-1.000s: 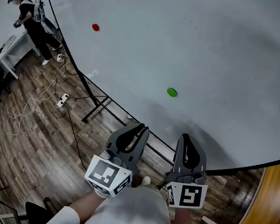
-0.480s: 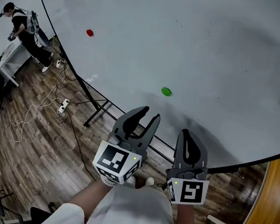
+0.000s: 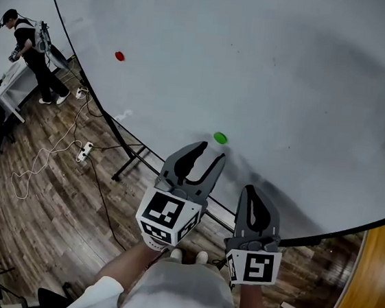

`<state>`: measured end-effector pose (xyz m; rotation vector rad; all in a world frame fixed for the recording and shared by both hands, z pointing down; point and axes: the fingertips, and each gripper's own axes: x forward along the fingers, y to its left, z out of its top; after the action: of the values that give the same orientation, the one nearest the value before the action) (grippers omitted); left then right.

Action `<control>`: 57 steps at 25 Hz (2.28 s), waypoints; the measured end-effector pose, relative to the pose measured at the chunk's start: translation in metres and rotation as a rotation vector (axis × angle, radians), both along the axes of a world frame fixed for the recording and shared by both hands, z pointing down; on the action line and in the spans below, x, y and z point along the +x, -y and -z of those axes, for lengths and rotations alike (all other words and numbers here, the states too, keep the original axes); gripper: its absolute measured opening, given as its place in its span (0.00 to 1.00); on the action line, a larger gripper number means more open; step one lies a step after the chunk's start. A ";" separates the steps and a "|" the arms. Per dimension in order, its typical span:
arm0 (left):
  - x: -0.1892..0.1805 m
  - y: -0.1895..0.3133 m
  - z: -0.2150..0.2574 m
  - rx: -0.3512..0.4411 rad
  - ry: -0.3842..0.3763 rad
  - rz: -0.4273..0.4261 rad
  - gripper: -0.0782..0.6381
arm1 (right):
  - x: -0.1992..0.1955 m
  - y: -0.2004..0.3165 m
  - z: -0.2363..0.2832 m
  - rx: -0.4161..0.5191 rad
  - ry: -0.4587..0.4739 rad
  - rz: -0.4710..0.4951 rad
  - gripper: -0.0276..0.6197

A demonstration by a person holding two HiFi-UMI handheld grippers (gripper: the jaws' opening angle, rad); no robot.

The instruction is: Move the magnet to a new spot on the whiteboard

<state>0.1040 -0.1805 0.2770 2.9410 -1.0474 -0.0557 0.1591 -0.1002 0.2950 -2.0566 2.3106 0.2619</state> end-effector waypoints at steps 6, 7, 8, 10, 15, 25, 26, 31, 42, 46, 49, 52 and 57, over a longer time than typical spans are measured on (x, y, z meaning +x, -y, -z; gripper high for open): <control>0.006 0.014 0.000 0.006 0.017 0.007 0.33 | 0.006 0.000 0.002 0.011 0.001 -0.002 0.05; 0.006 0.016 0.000 0.007 0.018 0.006 0.33 | 0.005 0.000 0.002 0.011 0.002 -0.003 0.05; 0.006 0.018 0.000 0.008 0.019 0.005 0.33 | 0.005 0.000 0.001 0.011 0.002 -0.004 0.05; 0.008 0.021 0.001 0.011 0.023 -0.001 0.33 | 0.004 0.001 0.000 0.010 0.002 -0.006 0.05; 0.014 0.026 0.002 0.009 0.031 -0.004 0.33 | 0.007 0.002 0.000 0.007 0.001 -0.015 0.05; 0.012 0.029 0.004 0.005 0.016 -0.001 0.28 | 0.011 -0.002 -0.001 -0.002 -0.003 -0.041 0.05; 0.011 0.029 0.005 0.004 0.015 -0.005 0.28 | 0.010 -0.001 0.000 0.000 -0.003 -0.040 0.05; 0.002 0.028 -0.001 0.000 0.018 -0.008 0.28 | 0.003 0.001 -0.001 0.001 -0.003 -0.034 0.05; -0.027 0.012 -0.012 0.000 0.033 0.040 0.28 | -0.001 0.001 -0.005 -0.005 0.009 -0.004 0.05; -0.038 0.005 -0.016 0.012 0.033 0.027 0.28 | -0.002 0.006 -0.005 -0.002 -0.004 -0.008 0.05; -0.044 -0.002 -0.022 0.016 0.028 0.020 0.28 | 0.002 0.007 -0.010 0.002 -0.010 -0.024 0.05; -0.054 -0.011 -0.028 0.007 0.025 0.039 0.28 | 0.002 0.003 -0.012 0.008 -0.001 -0.025 0.05; -0.071 -0.018 -0.029 0.007 0.019 0.074 0.28 | -0.004 0.005 -0.014 0.008 0.003 0.000 0.05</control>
<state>0.0333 -0.1620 0.3057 2.9135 -1.1608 -0.0324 0.1554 -0.1054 0.3085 -2.0524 2.3037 0.2685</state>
